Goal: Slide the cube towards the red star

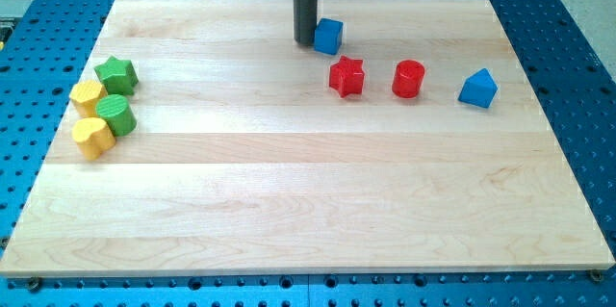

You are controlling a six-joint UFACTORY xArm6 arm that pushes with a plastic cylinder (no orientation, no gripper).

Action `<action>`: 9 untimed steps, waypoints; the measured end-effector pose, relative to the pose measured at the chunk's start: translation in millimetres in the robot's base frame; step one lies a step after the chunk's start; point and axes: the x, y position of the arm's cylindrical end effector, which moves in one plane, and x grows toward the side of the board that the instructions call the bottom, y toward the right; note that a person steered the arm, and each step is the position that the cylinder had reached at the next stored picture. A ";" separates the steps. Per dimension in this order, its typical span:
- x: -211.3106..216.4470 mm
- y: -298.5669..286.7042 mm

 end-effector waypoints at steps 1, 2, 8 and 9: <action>-1.7 43.1; 36.0 103.3; 65.8 159.5; 66.5 141.6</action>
